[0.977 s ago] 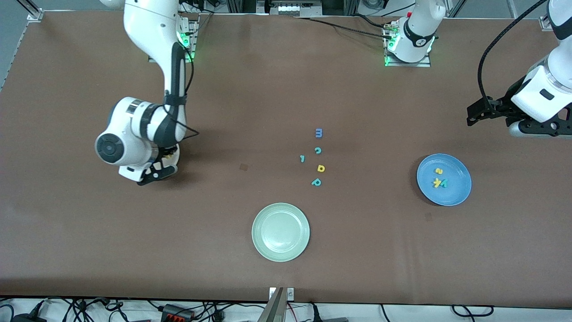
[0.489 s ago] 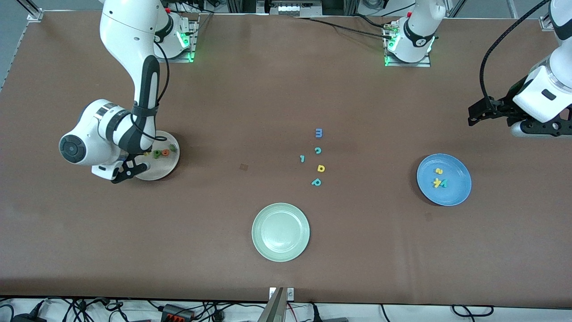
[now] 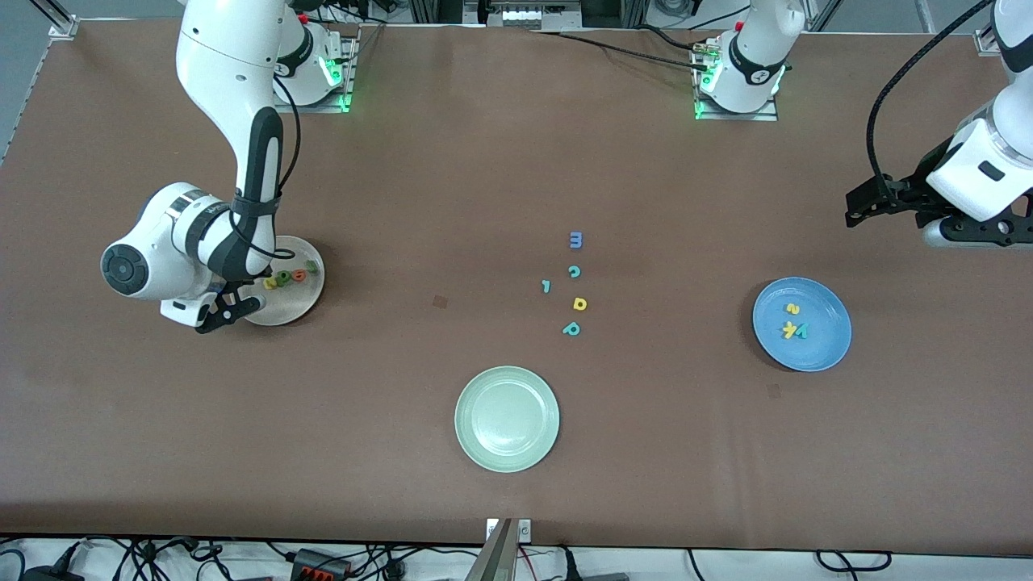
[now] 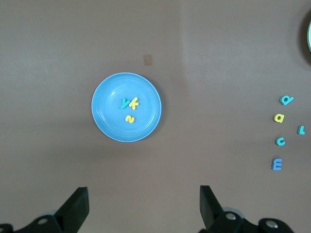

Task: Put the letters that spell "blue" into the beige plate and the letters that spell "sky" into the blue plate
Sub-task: 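Place the yellow u on the beige plate with the right gripper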

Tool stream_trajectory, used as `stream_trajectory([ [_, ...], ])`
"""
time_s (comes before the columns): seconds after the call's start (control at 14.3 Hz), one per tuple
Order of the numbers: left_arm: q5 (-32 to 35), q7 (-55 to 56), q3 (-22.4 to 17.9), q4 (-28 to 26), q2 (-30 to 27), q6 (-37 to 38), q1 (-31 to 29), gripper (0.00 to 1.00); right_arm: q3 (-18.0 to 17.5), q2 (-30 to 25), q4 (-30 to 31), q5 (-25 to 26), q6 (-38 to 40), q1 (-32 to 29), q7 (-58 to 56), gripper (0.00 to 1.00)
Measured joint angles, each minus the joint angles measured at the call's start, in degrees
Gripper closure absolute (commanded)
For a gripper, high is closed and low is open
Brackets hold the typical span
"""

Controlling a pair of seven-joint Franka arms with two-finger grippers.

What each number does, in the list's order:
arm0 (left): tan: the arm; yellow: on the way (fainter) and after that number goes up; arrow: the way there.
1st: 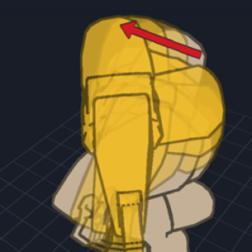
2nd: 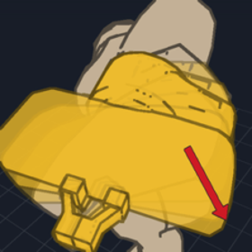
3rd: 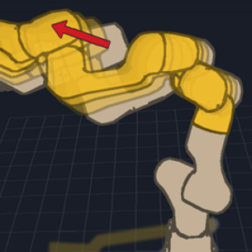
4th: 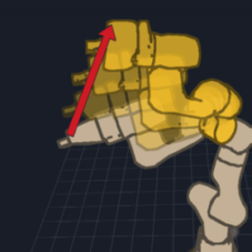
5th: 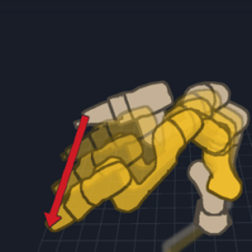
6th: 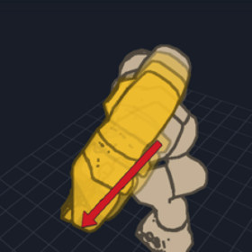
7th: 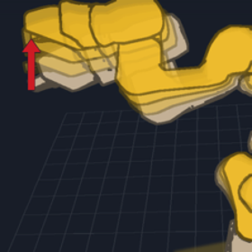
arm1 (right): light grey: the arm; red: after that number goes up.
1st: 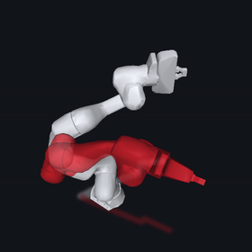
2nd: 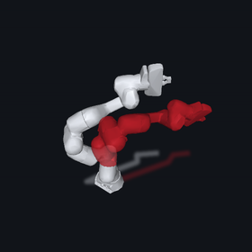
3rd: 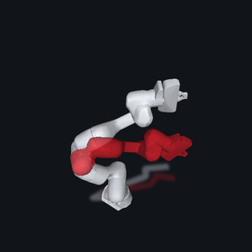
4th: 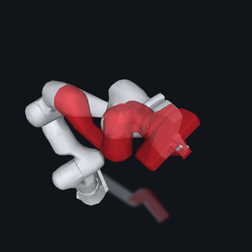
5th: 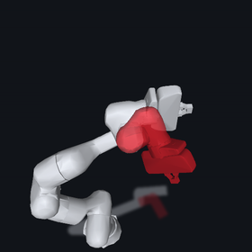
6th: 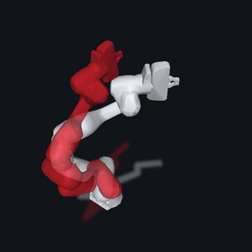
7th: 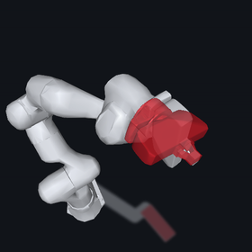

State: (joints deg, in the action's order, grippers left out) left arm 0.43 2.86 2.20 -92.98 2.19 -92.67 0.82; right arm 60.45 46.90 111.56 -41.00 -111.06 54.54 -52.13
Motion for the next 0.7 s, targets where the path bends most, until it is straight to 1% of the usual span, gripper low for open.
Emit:
stream_trajectory([
  [0.28,0.0,0.0,0.0,0.0,0.0,0.0,0.0,0.00,0.0,0.0,-0.9,-0.3,0.0,0.0,0.0,0.00],
  [0.7,0.0,0.0,0.0,0.0,0.0,0.0,0.0,0.00,0.0,0.0,-4.3,-0.4,0.0,-0.5,0.0,0.00],
])
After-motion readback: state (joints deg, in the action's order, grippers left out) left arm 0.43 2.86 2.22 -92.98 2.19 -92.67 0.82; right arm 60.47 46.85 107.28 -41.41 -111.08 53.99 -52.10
